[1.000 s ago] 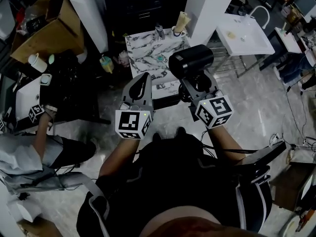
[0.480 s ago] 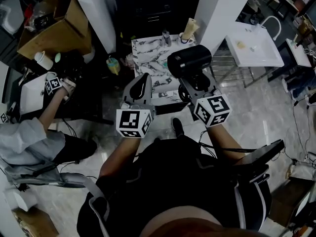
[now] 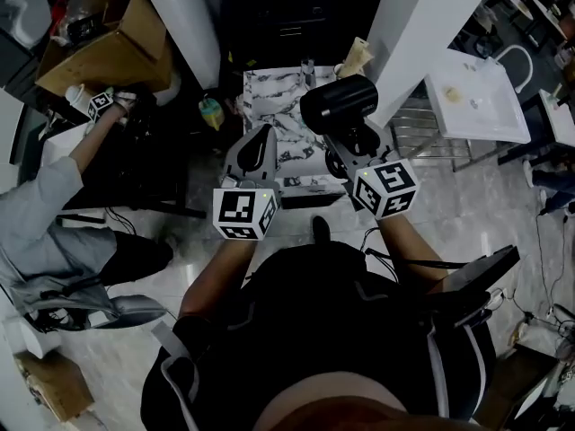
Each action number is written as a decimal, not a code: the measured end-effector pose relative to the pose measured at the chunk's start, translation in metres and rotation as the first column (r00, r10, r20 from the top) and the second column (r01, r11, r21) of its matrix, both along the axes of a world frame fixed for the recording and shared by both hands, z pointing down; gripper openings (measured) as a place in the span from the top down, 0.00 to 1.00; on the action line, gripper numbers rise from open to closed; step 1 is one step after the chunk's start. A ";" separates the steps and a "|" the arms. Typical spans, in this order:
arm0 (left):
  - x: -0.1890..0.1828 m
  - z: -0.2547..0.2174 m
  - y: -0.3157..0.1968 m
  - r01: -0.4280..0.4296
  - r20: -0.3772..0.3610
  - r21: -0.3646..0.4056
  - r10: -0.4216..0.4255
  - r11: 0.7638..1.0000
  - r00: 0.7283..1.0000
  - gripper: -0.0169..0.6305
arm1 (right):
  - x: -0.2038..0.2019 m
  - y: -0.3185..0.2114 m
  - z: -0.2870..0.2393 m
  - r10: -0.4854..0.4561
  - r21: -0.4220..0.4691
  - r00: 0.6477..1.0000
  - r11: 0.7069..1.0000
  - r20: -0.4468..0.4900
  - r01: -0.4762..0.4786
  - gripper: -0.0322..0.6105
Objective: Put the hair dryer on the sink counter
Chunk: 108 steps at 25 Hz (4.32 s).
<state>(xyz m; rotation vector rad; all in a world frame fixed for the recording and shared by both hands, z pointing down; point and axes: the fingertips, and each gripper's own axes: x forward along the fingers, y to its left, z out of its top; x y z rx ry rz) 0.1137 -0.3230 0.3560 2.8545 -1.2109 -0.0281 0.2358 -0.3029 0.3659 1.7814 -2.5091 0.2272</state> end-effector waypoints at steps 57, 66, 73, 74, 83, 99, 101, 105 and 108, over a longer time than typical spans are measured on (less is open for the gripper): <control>0.019 0.248 -0.098 0.374 0.210 -0.469 -0.311 0.800 0.927 0.97 | 0.014 -0.114 0.360 -0.644 -0.600 0.746 0.668 -0.169 0.440 0.58; 0.031 0.261 -0.101 0.351 0.194 -0.494 -0.293 0.795 0.936 0.97 | 0.012 -0.121 0.401 -0.650 -0.669 0.741 0.627 -0.167 0.400 0.58; 0.037 0.266 -0.102 0.325 0.209 -0.494 -0.252 0.807 0.945 0.97 | 0.009 -0.120 0.428 -0.652 -0.705 0.740 0.603 -0.166 0.374 0.58; 0.037 0.267 -0.102 0.323 0.211 -0.496 -0.249 0.806 0.945 0.97 | 0.009 -0.120 0.431 -0.652 -0.709 0.740 0.600 -0.166 0.370 0.58; 0.040 0.277 -0.100 0.305 0.227 -0.506 -0.217 0.807 0.949 0.97 | 0.015 -0.121 0.459 -0.644 -0.746 0.746 0.579 -0.171 0.329 0.58; 0.050 0.281 -0.095 0.271 0.216 -0.515 -0.183 0.813 0.959 0.97 | 0.015 -0.124 0.478 -0.654 -0.791 0.740 0.533 -0.158 0.302 0.58; 0.049 0.281 -0.095 0.266 0.214 -0.517 -0.179 0.814 0.960 0.97 | 0.016 -0.126 0.479 -0.651 -0.791 0.741 0.534 -0.161 0.298 0.58; 0.049 0.280 -0.093 0.257 0.208 -0.512 -0.172 0.820 0.963 0.97 | 0.012 -0.125 0.479 -0.660 -0.798 0.739 0.514 -0.135 0.313 0.58; 0.048 0.276 -0.092 0.254 0.205 -0.508 -0.170 0.823 0.964 0.97 | 0.013 -0.123 0.479 -0.679 -0.800 0.721 0.503 -0.134 0.326 0.58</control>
